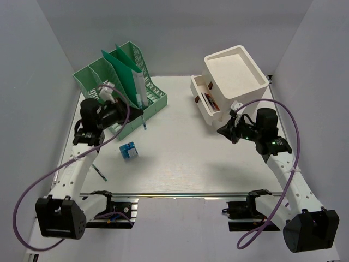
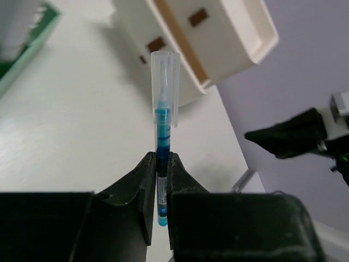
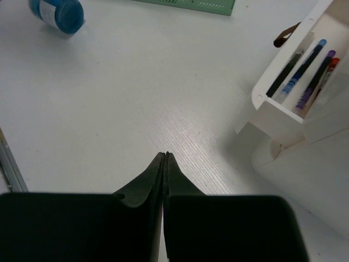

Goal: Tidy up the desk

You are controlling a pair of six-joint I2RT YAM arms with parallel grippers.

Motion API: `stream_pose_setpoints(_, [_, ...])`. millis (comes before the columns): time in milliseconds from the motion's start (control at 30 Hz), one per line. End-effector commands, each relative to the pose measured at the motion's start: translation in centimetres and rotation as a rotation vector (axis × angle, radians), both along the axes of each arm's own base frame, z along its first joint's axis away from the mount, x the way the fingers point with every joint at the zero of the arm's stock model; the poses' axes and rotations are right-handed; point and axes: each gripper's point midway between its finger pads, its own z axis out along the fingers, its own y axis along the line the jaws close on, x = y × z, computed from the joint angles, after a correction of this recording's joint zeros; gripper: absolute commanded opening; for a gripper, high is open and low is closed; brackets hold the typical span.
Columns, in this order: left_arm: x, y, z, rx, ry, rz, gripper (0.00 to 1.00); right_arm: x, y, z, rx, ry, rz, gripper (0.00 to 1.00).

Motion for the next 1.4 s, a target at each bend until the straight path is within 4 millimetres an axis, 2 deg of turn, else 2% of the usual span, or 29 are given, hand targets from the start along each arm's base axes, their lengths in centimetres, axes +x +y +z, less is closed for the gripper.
stream_pose_setpoints(0, [-0.2, -4.9, 4.2, -0.047, -0.180, -0.217, 0.00, 1.7, -0.8, 2.1, 0.004, -0.083, -0.070, 0.00])
stream_pose_setpoints(67, [-0.7, -7.8, 4.9, -0.050, -0.208, -0.286, 0.00, 2.1, -1.1, 1.9, -0.004, -0.082, -0.093, 0.00])
stream_pose_setpoints(133, [0.2, -10.0, 4.6, -0.044, -0.212, -0.310, 0.00, 2.5, -1.6, 1.6, -0.008, -0.074, -0.116, 0.00])
stream_pose_setpoints(167, [-0.2, -11.8, 5.8, -0.056, -0.245, -0.344, 0.00, 2.8, -1.8, 1.7, -0.011, -0.077, -0.131, 0.00])
stream_pose_setpoints(200, [0.6, -12.9, 4.9, -0.053, -0.221, -0.359, 0.00, 2.8, -1.9, 1.6, -0.011, -0.075, -0.135, 0.00])
stream_pose_setpoints(267, [1.8, -14.4, 6.0, -0.080, -0.224, -0.331, 0.00, 3.1, -2.2, 1.4, -0.013, -0.069, -0.152, 0.00])
stream_pose_setpoints(300, [2.6, -15.8, 5.5, -0.093, -0.219, -0.343, 0.00, 3.2, -2.3, 1.1, -0.014, -0.062, -0.159, 0.00])
stream_pose_setpoints(333, [4.1, -15.8, 5.5, -0.105, -0.205, -0.284, 0.00, 3.4, -2.5, 1.2, -0.012, -0.061, -0.166, 0.00])
stream_pose_setpoints(367, [4.5, -16.6, 7.1, -0.153, -0.237, -0.279, 0.00, 3.5, -2.6, 1.1, -0.014, -0.060, -0.170, 0.00])
stream_pose_setpoints(400, [5.1, -17.2, 7.2, -0.166, -0.235, -0.273, 0.00, 3.5, -2.6, 1.1, -0.014, -0.056, -0.172, 0.00])
stream_pose_setpoints(433, [7.1, -17.8, 5.7, -0.166, -0.189, -0.204, 0.00, 3.6, -2.8, 1.1, -0.012, -0.055, -0.181, 0.00])
stream_pose_setpoints(500, [8.8, -18.7, 6.4, -0.207, -0.185, -0.171, 0.00, 3.6, -2.9, 1.1, -0.011, -0.057, -0.184, 0.00])
stream_pose_setpoints(533, [10.5, -19.3, 4.3, -0.202, -0.130, -0.145, 0.00, 3.7, -3.1, 1.2, -0.008, -0.058, -0.196, 0.00])
stream_pose_setpoints(567, [11.8, -19.4, 3.8, -0.212, -0.107, -0.103, 0.00, 3.7, -3.1, 1.3, -0.007, -0.060, -0.197, 0.00])
stream_pose_setpoints(600, [12.4, -20.3, 4.8, -0.230, -0.120, -0.105, 0.00, 3.7, -3.2, 1.4, -0.005, -0.063, -0.201, 0.00])
stream_pose_setpoints(633, [13.7, -20.9, 2.7, -0.228, -0.070, -0.088, 0.00, 3.7, -3.3, 1.4, -0.003, -0.064, -0.201, 0.00])
stream_pose_setpoints(667, [14.3, -21.5, 2.5, -0.233, -0.071, -0.080, 0.00, 3.7, -3.4, 1.4, -0.003, -0.065, -0.204, 0.00])
stream_pose_setpoints(700, [15.1, -22.0, 3.5, -0.247, -0.095, -0.079, 0.00, 3.7, -3.4, 1.5, -0.001, -0.067, -0.207, 0.00])
stream_pose_setpoints(733, [15.5, -22.9, 3.2, -0.252, -0.080, -0.081, 0.00, 3.7, -3.3, 1.6, 0.000, -0.067, -0.204, 0.00])
stream_pose_setpoints(767, [16.6, -23.4, 1.2, -0.233, -0.050, -0.067, 0.00, 3.7, -3.5, 1.6, 0.001, -0.069, -0.209, 0.00])
stream_pose_setpoints(800, [17.3, -23.8, 2.4, -0.244, -0.077, -0.070, 0.00, 3.6, -3.3, 1.7, 0.001, -0.070, -0.204, 0.00])
stream_pose_setpoints(867, [18.2, -24.9, 0.1, -0.225, -0.041, -0.069, 0.00, 3.7, -3.5, 1.8, 0.000, -0.074, -0.210, 0.00])
stream_pose_setpoints(900, [18.3, -25.7, 0.7, -0.236, -0.056, -0.080, 0.00, 3.7, -3.6, 1.7, 0.000, -0.073, -0.213, 0.00])
stream_pose_setpoints(967, [18.6, -26.5, -0.7, -0.233, -0.030, -0.081, 0.00, 3.7, -3.6, 1.6, -0.001, -0.074, -0.212, 0.00])
stream_pose_setpoints(1133, [19.3, -27.5, -2.7, -0.225, 0.013, -0.071, 0.01, 3.6, -3.6, 1.6, -0.001, -0.071, -0.211, 0.00])
stream_pose_setpoints(1200, [19.1, -28.0, -3.6, -0.216, 0.030, -0.076, 0.06, 3.6, -3.6, 1.8, 0.001, -0.075, -0.211, 0.00])
stream_pose_setpoints(1300, [18.8, -28.5, -4.2, -0.201, 0.043, -0.084, 0.22, 3.6, -3.5, 1.8, 0.002, -0.077, -0.207, 0.00])
stream_pose_setpoints(1333, [18.8, -28.5, -4.3, -0.198, 0.049, -0.083, 0.31, 3.6, -3.6, 1.8, 0.002, -0.075, -0.208, 0.00])
stream_pose_setpoints(1367, [18.9, -28.6, -4.0, -0.199, 0.044, -0.085, 0.34, 3.6, -3.6, 1.8, 0.002, -0.075, -0.208, 0.00])
